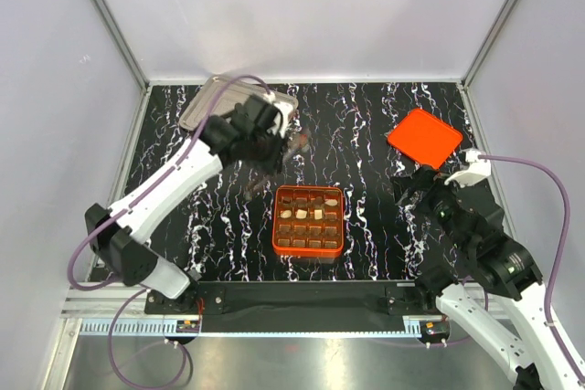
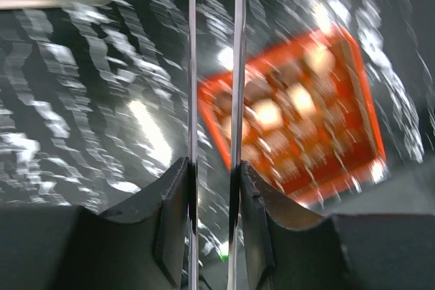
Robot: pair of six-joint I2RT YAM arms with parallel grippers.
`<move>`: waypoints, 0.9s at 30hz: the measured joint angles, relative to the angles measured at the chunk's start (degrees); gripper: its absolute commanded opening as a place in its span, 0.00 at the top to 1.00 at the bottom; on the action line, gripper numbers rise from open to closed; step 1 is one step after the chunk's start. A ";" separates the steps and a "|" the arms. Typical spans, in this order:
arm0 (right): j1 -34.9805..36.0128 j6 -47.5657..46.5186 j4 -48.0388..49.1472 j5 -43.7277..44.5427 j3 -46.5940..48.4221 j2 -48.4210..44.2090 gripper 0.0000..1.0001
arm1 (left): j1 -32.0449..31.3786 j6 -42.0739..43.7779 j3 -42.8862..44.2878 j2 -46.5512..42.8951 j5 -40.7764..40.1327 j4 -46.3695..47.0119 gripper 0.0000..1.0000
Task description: Pack the chocolate
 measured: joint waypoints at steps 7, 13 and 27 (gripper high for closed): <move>0.00 0.33 -2.38 1.18 0.87 -1.77 0.00 | -10.32 -3.67 -8.35 -6.82 2.89 0.26 0.64; 0.00 0.92 -4.46 1.90 1.14 -2.64 0.00 | -15.08 -7.80 -16.55 -11.50 3.13 3.50 0.64; 0.00 1.36 -6.58 2.86 2.47 -3.39 0.00 | -19.28 -11.06 -20.13 -9.27 3.19 10.51 0.64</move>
